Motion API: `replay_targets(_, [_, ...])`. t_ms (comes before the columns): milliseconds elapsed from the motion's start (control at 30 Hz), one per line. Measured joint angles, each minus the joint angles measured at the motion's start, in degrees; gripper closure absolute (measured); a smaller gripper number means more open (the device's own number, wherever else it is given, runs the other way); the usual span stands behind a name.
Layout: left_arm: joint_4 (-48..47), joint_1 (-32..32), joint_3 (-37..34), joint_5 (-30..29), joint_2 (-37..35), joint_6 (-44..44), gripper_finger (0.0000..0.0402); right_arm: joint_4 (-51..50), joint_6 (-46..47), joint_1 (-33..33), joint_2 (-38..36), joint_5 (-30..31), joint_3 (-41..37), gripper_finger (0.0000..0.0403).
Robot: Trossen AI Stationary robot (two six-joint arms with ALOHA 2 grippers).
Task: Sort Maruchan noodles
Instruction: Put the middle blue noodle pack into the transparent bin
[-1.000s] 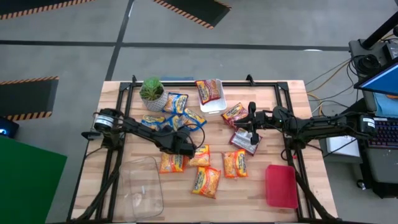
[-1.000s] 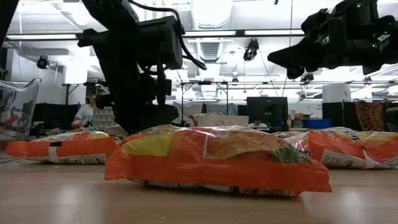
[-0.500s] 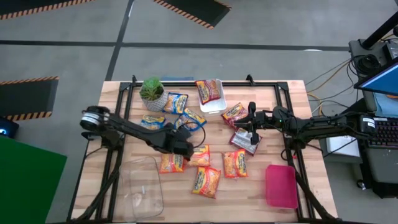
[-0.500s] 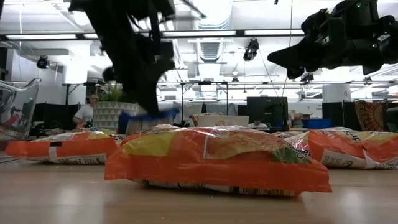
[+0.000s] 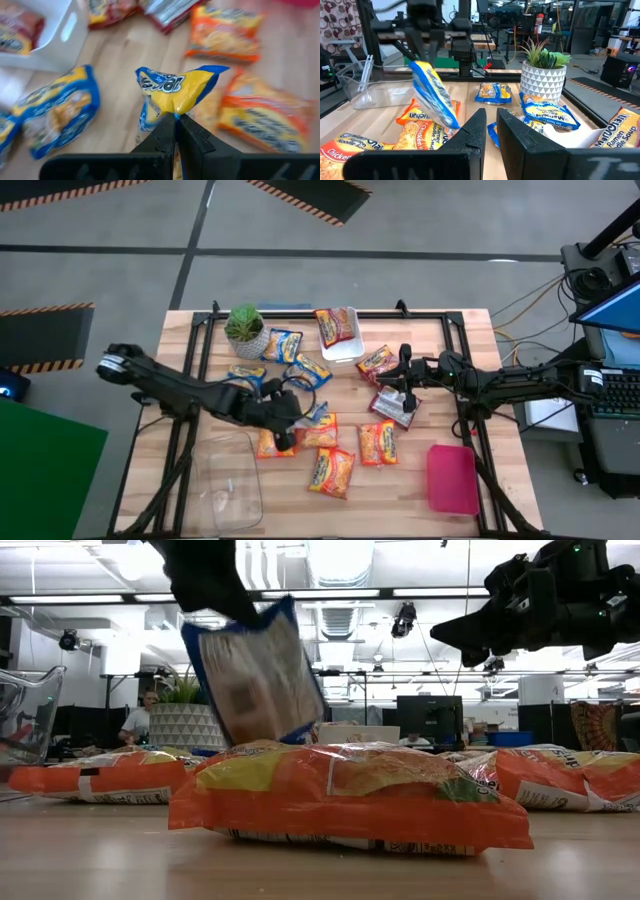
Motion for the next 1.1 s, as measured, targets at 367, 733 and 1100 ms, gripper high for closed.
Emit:
replay_targets(367, [0.8, -4.0, 5.2, 7.2, -5.6, -0.2, 0.0401, 0.0, 0.0, 0.0, 0.0, 0.0, 0.0, 0.0369])
replay_targets(733, [-41.8, -12.8, 33.0, 11.6, -1.4, -12.9, 0.0401, -1.1, 0.0, 0.0, 0.0, 0.0, 0.0, 0.0369])
replay_targets(1100, [-55.9, -22.7, 39.3, 13.3, 0.9, -35.1, 0.0401, -1.5, 0.7, 0.0, 0.0, 0.0, 0.0, 0.0369])
